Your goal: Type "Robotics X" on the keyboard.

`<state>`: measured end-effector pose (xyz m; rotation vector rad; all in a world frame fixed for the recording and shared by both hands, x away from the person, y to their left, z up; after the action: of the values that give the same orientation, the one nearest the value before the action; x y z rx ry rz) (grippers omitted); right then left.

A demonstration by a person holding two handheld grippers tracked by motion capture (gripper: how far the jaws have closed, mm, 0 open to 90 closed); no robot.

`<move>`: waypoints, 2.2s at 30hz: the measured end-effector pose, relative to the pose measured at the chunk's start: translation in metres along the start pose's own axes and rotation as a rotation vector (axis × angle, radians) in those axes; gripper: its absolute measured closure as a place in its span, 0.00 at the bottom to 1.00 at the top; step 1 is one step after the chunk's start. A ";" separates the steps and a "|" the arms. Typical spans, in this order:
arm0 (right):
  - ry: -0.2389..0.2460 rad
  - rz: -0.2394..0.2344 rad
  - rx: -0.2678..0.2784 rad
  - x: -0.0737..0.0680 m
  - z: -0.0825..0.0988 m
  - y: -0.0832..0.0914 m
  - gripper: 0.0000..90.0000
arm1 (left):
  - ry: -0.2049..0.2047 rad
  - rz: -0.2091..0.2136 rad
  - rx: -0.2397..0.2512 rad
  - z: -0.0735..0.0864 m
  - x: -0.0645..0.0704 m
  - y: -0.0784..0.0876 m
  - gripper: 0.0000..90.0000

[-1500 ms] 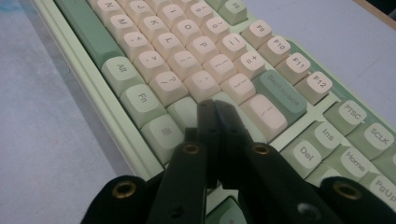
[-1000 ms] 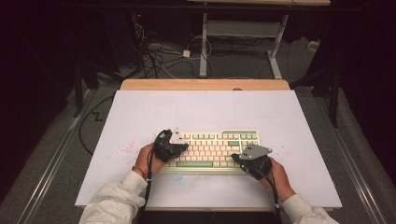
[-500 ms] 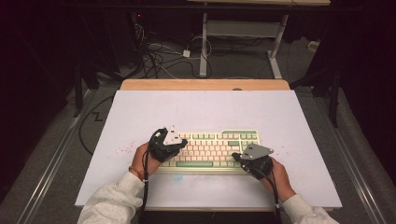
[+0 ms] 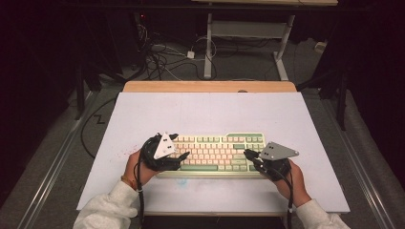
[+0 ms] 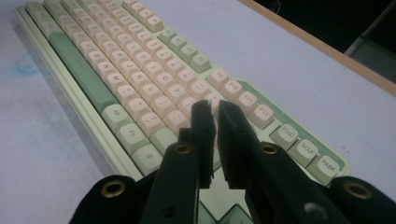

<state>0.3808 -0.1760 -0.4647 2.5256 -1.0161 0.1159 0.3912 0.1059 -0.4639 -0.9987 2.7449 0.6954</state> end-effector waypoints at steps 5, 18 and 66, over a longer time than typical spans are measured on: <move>-0.001 0.000 0.014 0.000 -0.003 0.002 0.82 | 0.011 -0.056 0.034 0.008 -0.004 0.014 0.21; -0.012 0.029 0.056 -0.003 -0.009 0.000 0.31 | 0.029 -0.082 0.033 0.038 -0.001 0.041 0.19; 0.053 -0.117 -0.111 -0.034 -0.015 -0.090 1.00 | 0.090 -0.099 -0.032 0.075 0.007 0.072 0.17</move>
<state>0.4182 -0.0901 -0.4894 2.4606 -0.8287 0.0893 0.3378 0.1857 -0.5052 -1.1913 2.7449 0.6967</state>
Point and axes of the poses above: each handheld gripper's, and its own axes: y roughly backward along the jaws, z roughly out of its underside, x roughly to its right, the point moved 7 cm from there along -y, roughly forward along the jaws, and after that the axes turned 12 degrees about x, right-handed, at the moved point
